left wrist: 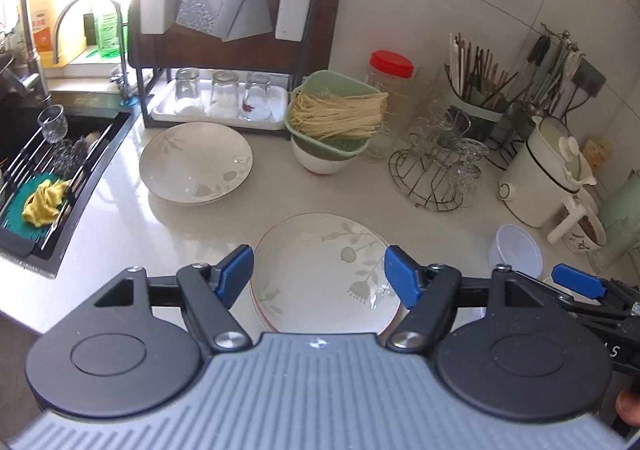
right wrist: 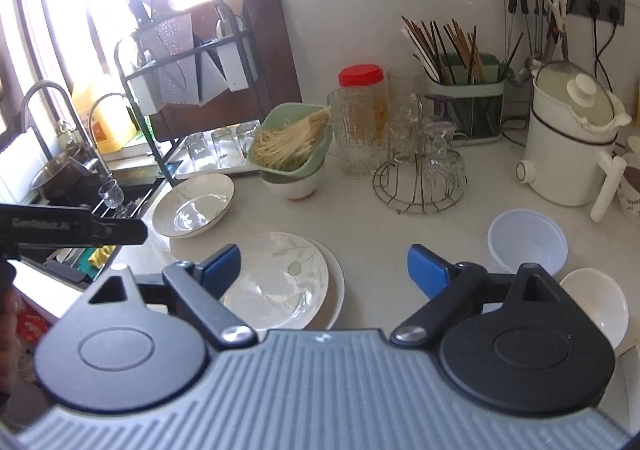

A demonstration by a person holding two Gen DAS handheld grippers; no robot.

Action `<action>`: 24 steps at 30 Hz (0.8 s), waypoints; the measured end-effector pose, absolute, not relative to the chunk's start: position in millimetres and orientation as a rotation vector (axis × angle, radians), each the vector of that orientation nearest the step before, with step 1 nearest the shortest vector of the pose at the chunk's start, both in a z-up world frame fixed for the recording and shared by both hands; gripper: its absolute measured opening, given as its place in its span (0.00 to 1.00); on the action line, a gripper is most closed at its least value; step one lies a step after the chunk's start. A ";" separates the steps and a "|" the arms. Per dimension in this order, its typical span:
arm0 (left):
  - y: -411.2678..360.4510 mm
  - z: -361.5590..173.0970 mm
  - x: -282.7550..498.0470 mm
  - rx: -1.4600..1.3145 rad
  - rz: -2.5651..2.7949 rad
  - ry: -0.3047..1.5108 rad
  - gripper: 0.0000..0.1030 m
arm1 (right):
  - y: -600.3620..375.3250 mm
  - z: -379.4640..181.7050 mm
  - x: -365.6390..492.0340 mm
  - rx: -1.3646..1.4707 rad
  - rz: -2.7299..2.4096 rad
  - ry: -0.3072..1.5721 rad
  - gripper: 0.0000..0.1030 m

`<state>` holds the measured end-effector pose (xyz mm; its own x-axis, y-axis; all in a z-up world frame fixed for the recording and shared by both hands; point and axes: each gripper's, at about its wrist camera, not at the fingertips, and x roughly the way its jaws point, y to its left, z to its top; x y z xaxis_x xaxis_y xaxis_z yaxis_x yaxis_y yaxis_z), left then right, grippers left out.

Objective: Organize plates and bowls
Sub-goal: 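Move the left gripper to the second leaf-pattern plate by the dish rack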

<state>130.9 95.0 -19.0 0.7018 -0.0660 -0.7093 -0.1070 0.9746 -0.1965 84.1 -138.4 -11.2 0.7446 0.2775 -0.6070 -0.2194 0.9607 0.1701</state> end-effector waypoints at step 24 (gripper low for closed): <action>131.1 -31.5 157.9 -0.240 0.139 0.834 0.96 | -112.4 -23.1 108.9 0.103 0.333 0.722 0.89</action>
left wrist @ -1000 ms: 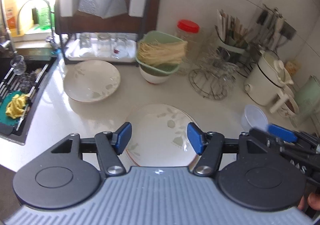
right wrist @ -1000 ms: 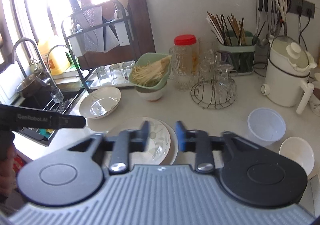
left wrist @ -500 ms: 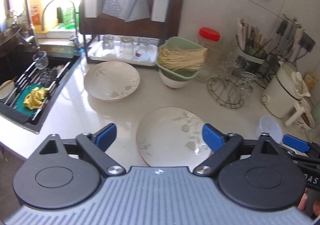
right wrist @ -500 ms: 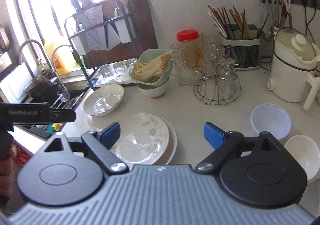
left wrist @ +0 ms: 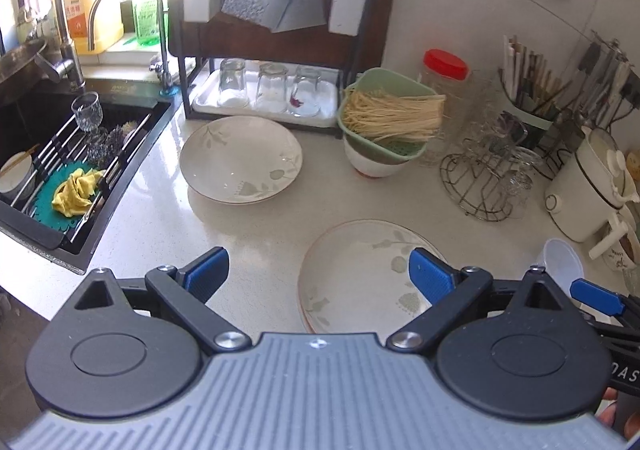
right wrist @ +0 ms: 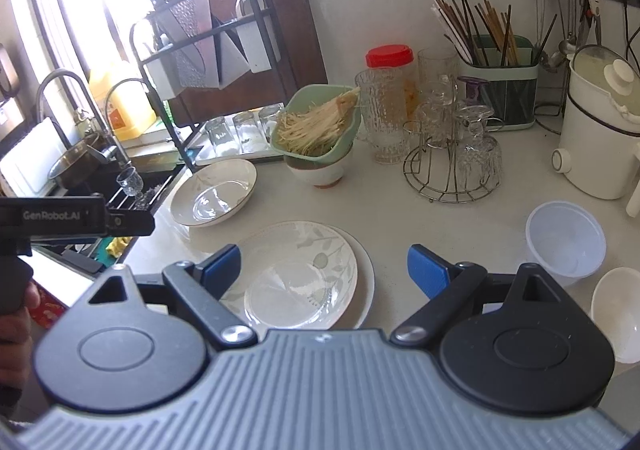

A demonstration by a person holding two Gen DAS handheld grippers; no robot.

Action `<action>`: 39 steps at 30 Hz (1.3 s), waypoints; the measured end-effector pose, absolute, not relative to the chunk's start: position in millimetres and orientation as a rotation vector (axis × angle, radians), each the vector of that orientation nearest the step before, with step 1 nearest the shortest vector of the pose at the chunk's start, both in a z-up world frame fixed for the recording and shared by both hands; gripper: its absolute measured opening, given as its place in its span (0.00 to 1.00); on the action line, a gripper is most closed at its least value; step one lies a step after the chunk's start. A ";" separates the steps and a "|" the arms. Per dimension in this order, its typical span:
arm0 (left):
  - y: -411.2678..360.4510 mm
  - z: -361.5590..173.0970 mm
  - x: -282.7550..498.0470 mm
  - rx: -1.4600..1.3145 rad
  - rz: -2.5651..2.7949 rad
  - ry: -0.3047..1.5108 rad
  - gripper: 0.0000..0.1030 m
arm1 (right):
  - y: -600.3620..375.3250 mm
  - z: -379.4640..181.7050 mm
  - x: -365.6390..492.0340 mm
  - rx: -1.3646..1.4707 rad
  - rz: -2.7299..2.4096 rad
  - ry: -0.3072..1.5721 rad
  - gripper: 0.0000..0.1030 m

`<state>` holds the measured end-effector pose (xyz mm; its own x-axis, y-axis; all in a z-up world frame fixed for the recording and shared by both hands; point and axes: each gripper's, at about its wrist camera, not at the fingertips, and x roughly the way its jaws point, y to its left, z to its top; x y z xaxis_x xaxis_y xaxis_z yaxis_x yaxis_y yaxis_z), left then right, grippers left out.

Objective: Organize plates and bowls
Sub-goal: 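Move the left gripper to the second leaf-pattern plate by the dish rack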

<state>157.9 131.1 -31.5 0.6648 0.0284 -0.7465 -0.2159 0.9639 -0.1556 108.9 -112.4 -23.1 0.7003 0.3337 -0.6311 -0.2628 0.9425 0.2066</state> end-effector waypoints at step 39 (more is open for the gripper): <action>338.1 -64.3 289.3 -0.184 0.042 0.877 0.96 | 61.9 -68.1 226.1 0.214 0.237 0.819 0.83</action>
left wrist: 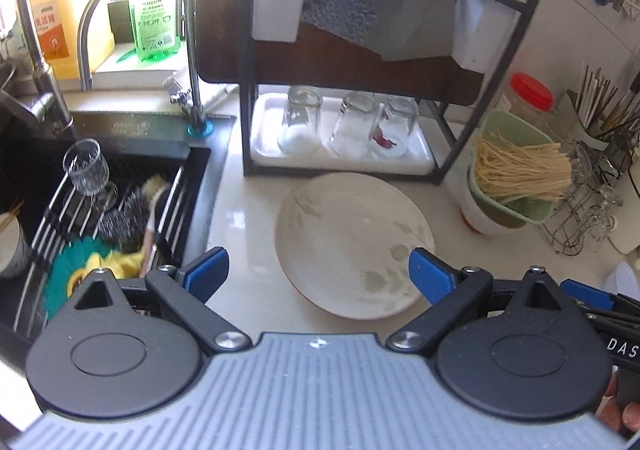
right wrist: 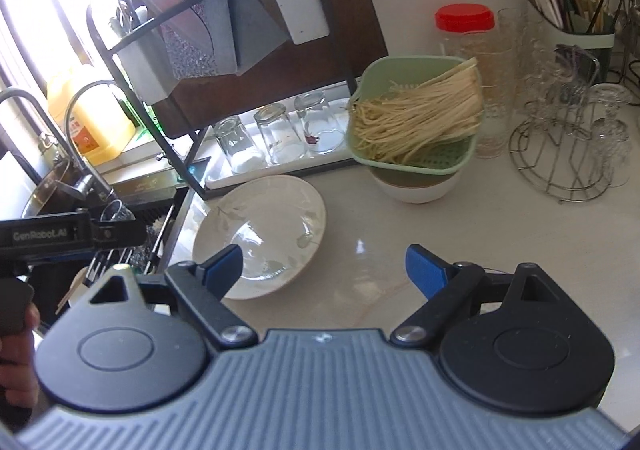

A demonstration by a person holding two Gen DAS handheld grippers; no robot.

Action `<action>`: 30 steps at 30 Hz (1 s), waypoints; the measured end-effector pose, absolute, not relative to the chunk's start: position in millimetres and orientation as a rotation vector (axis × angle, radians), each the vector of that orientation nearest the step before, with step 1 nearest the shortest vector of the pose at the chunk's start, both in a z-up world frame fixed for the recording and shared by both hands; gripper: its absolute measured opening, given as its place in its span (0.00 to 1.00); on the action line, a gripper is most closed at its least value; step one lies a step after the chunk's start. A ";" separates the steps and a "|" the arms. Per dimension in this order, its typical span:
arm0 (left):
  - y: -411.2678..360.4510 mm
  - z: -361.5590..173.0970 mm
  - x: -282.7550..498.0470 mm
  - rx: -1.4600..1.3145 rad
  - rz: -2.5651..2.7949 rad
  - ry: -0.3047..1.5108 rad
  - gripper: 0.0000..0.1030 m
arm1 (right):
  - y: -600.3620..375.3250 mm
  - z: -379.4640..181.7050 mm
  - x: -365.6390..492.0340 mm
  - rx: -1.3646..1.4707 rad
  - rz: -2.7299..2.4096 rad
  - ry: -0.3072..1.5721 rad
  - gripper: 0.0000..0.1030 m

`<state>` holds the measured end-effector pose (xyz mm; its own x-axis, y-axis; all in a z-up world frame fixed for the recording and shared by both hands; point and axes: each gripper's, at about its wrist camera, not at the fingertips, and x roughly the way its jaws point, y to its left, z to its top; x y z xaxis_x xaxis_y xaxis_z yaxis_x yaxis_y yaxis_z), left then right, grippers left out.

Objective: Organize plates and bowls
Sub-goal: 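Move the left gripper to the second leaf-pattern plate by the dish rack, then close the left gripper on the second leaf-pattern plate's rim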

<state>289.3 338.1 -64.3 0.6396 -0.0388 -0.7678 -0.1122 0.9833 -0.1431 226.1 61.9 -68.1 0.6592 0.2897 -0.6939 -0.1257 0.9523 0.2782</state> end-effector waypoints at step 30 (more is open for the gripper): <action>385.7 -179.9 417.7 -0.204 -0.148 1.131 0.67 | 119.0 -149.0 330.6 0.258 0.059 1.106 0.42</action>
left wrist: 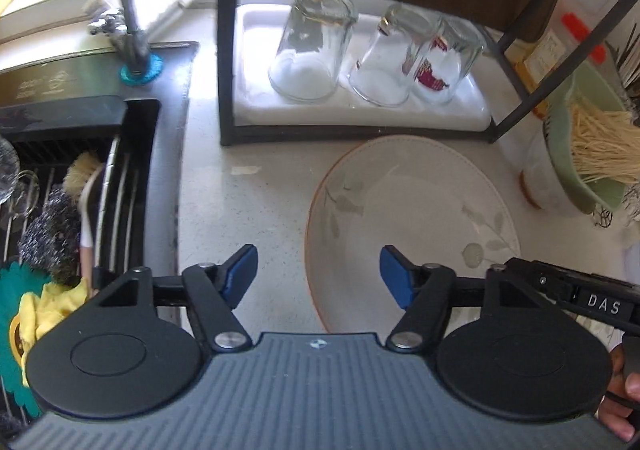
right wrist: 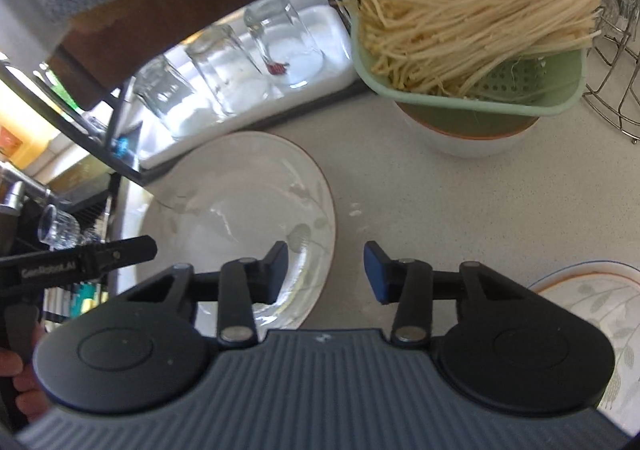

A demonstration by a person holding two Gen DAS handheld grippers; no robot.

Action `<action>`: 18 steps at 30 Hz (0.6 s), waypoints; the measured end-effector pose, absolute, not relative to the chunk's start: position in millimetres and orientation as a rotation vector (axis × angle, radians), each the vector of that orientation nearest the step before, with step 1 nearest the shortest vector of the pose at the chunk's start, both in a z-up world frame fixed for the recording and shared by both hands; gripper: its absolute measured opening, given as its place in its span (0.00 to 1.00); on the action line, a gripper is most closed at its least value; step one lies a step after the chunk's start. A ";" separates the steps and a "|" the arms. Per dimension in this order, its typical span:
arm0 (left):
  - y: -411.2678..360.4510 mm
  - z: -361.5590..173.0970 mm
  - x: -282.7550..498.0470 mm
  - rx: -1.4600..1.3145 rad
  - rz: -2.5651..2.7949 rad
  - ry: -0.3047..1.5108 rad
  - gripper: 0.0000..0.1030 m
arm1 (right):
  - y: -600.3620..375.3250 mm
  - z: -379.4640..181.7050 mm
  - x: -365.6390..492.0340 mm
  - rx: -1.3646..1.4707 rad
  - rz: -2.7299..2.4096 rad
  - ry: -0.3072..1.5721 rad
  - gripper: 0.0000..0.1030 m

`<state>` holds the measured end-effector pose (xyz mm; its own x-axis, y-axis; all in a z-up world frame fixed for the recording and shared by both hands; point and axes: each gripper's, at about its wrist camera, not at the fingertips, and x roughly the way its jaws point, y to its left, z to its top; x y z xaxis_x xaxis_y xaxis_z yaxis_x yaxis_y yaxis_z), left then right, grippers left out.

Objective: Organize plates and bowls
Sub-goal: 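Close the left gripper on the second leaf-pattern plate's rim, then lift the second leaf-pattern plate with the left gripper toward the plate stack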

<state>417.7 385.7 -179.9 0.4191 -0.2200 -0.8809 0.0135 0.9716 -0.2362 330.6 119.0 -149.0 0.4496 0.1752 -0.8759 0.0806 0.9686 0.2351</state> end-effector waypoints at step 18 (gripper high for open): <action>383.5 -195.8 455.6 -0.256 -0.204 1.196 0.36 | 131.2 -161.8 361.0 0.217 0.073 1.149 0.13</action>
<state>455.6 383.5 -195.8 0.3532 -0.2901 -0.8894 0.0212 0.9529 -0.3024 361.0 131.2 -161.8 0.4097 0.1688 -0.8965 0.0534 0.9766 0.2082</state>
